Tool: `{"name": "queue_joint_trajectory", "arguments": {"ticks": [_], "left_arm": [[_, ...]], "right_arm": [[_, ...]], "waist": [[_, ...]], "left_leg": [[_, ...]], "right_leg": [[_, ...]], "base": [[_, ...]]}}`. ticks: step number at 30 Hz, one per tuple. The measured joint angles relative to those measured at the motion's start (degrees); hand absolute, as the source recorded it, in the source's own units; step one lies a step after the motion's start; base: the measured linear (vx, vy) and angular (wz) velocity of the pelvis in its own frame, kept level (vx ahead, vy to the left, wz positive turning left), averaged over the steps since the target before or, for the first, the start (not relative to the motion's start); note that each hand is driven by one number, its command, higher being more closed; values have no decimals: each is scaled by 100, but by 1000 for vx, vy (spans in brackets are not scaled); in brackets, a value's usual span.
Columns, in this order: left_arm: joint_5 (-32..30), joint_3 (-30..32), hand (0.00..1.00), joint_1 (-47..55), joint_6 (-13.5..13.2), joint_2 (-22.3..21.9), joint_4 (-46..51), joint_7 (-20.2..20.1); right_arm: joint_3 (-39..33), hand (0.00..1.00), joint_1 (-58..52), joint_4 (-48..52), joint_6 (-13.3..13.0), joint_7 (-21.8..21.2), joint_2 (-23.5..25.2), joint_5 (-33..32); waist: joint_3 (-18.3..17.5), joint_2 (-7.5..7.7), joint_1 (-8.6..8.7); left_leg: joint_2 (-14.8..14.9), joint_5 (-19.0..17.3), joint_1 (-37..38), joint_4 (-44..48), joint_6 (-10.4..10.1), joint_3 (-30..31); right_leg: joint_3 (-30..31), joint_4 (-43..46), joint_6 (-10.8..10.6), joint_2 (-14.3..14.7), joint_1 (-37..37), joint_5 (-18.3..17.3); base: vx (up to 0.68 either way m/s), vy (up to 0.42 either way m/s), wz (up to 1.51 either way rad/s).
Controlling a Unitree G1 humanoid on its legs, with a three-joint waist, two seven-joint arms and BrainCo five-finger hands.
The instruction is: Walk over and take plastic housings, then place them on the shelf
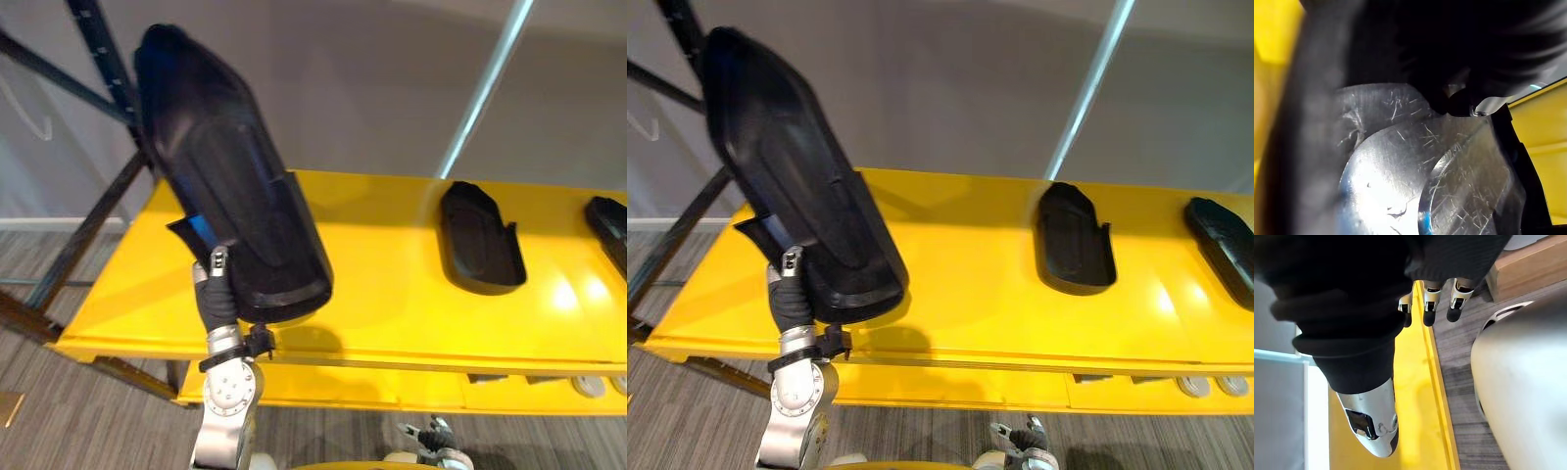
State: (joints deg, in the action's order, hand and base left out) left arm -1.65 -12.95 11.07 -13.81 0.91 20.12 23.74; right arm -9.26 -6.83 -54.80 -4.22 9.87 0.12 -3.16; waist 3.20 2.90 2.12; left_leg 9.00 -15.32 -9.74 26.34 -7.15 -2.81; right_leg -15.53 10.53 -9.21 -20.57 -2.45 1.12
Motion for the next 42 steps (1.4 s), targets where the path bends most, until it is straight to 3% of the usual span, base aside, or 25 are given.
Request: {"name": "queue_joint_trajectory", "arguments": {"ticks": [2,3,4,5,6,7,8,9,11,19,34,38,42], "left_arm": [[-3,-60,100,-50,-23,53,0,-48],[-3,-61,100,-48,-13,36,1,-64],[-4,-37,100,-116,-16,5,30,-122],[-7,-37,100,-134,-16,-7,38,-126],[-13,-37,100,-133,-16,-40,59,-128],[-19,-44,100,-141,-16,-62,111,-132],[-21,-50,100,-139,-18,-67,137,-129],[-67,-87,100,-145,-12,-132,150,-115],[-137,-169,100,-144,4,-140,150,-124],[-135,-201,100,-137,41,-165,144,-250],[-350,102,100,-133,245,-61,-451,-358],[-519,436,100,-394,355,34,-740,-344],[-664,1103,100,-1018,547,322,-1654,-325]], "right_arm": [[21,0,48,45,-31,-1,-26,55],[21,0,85,97,-21,2,-59,57],[28,0,123,289,-17,-3,-58,53],[50,0,91,381,-18,-2,-50,50],[114,0,-9,482,-35,-6,-36,49],[136,0,-65,485,-36,-9,26,48],[141,0,-79,487,-36,-8,42,46],[131,0,-146,556,-36,3,11,42],[100,0,-253,685,-74,-1,11,-78],[-28,0,-307,682,-96,-2,167,-88],[-154,0,-384,383,-124,-1,131,-151],[-156,0,-359,261,-186,-7,82,-144],[-167,0,-323,221,-186,-21,46,-133]], "waist": [[12,-59,-48],[19,-135,-45],[182,-252,-46],[242,-276,-14],[221,-213,3],[186,-144,15],[174,-114,18],[169,-133,46],[184,-150,40],[128,-51,-29],[-175,-104,14],[-210,-144,18],[-250,-210,42]], "left_leg": [[11,-208,-130,258,105,-237],[30,-238,-120,119,294,-463],[99,-188,21,13,385,-669],[111,-157,84,-23,438,-698],[125,-136,152,-59,438,-735],[103,-133,148,-59,432,-814],[74,-131,130,-65,428,-819],[49,-85,105,-159,381,-731],[-17,60,143,-274,358,-612],[1,557,540,-952,137,-409],[-11,1162,699,-1969,176,-509],[-14,1318,848,-2225,159,-522],[-17,1601,1087,-2615,99,-522]], "right_leg": [[12,88,349,-20,-219,117],[24,-83,839,55,-328,428],[125,672,593,235,-500,-28],[229,1247,404,400,-583,-401],[389,1743,289,806,-584,-1112],[599,1617,448,1206,-486,-1596],[683,1501,536,1301,-454,-1727],[1167,1346,578,1605,-437,-1788],[1444,1310,642,1744,-458,-1722],[1080,878,800,1808,72,-1549],[1270,-180,793,1952,251,-818],[1280,-310,764,1978,327,-762],[1264,-339,810,2010,332,-721]], "base": [[-195,226,-62],[-217,219,-81],[-207,206,-83],[-148,106,-66],[-129,40,-54],[-122,-1,-44],[-93,-9,-17],[-45,-10,4],[39,-42,20],[71,-62,25],[-69,4,-4],[-29,-8,-1],[26,-15,0]]}}
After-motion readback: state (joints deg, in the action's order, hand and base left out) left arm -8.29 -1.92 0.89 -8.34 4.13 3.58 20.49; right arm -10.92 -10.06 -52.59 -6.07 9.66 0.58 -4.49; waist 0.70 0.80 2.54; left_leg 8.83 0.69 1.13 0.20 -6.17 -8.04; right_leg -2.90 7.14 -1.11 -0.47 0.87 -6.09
